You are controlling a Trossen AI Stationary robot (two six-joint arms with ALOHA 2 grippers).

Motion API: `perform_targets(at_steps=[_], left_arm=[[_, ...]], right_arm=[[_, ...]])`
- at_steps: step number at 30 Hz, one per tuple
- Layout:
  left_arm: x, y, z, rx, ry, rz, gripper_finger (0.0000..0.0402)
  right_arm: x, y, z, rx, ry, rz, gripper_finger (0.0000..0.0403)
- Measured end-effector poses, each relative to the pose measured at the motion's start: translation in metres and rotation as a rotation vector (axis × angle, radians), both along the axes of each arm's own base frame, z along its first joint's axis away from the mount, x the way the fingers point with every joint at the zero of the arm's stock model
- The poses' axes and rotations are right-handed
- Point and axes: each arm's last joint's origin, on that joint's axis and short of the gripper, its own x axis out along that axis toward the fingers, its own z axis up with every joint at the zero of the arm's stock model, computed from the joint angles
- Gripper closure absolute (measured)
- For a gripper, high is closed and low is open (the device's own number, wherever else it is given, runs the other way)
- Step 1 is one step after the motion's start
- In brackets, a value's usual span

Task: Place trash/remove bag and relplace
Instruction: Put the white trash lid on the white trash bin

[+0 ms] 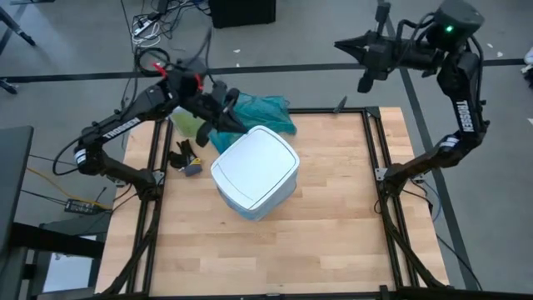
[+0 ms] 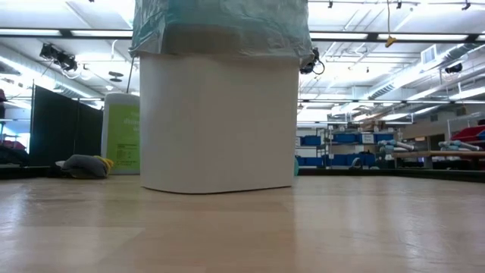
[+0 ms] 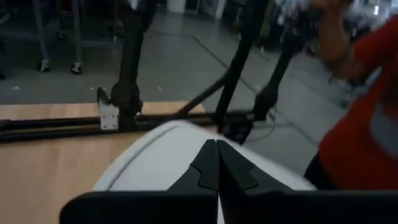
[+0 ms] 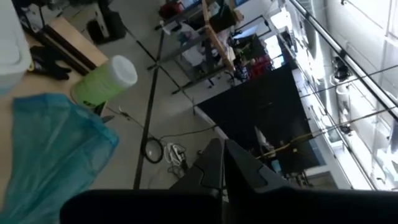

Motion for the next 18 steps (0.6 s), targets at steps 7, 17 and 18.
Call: perform_targets(at_steps=[7,17,18], left_arm=[[0.004,-0.003,-0.019,0.14,0.064,-0.021,0.0401],[0.01,-0.001,-0.056,0.092,0.076,-0.001,0.0401],[0.011,-0.001,-0.057,0.097,0.061,-0.001,0.0401]], right_arm=[[0.0,0.006,0.001,-0.001,-0.001,0.023,0.0401],[0.003,0.003,-0.001,-0.002,0.011,0.011,0.0402],[0.003,0.003,-0.001,-0.003,0.01,0.011,0.0402]])
